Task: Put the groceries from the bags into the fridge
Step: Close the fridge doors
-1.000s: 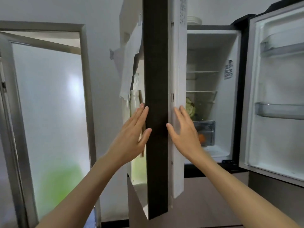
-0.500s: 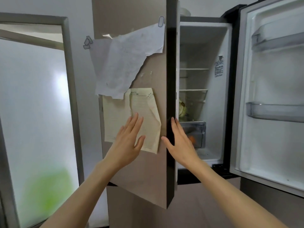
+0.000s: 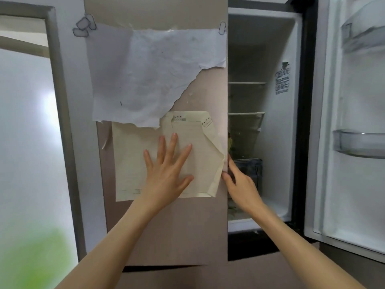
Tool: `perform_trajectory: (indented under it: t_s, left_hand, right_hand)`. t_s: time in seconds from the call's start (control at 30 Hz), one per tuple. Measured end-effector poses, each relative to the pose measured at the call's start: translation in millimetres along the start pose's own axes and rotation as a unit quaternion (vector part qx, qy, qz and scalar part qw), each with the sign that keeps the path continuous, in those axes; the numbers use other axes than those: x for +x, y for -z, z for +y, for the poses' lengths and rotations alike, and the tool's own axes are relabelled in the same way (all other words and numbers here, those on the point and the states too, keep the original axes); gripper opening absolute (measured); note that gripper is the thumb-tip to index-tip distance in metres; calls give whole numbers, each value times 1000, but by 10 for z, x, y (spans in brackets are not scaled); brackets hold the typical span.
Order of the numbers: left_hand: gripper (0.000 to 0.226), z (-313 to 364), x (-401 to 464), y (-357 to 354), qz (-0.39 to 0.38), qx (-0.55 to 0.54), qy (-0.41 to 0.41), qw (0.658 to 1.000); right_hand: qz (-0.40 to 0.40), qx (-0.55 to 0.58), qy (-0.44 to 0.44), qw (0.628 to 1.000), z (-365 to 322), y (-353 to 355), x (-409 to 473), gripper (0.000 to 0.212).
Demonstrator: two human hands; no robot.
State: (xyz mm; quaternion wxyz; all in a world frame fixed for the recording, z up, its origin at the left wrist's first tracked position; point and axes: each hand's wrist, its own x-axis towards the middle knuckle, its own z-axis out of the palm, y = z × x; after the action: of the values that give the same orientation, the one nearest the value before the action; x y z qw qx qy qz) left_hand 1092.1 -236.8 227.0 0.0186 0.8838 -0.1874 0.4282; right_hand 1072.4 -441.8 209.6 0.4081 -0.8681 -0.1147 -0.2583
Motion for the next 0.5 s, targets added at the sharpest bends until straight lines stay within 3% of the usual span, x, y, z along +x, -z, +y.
perform_trajectory:
  t_s: [0.13,0.27,0.4,0.5]
  left_hand:
    - [85,-1,26,-184,42,8,0,999]
    - [84,-23,26,-229,55,14,-2,998]
    - [86,12,78,-253,55,20,12,998]
    - [85,17,93,-286,63,26,14,998]
  right_hand:
    - [-6,68,-6,998,134,-20,65,55]
    - [-13,65,-41,997,255,-36,143,78]
    - [17,73,-42,996,281,-72,207,47]
    - [9,82,-45,996,288,-89,248,43]
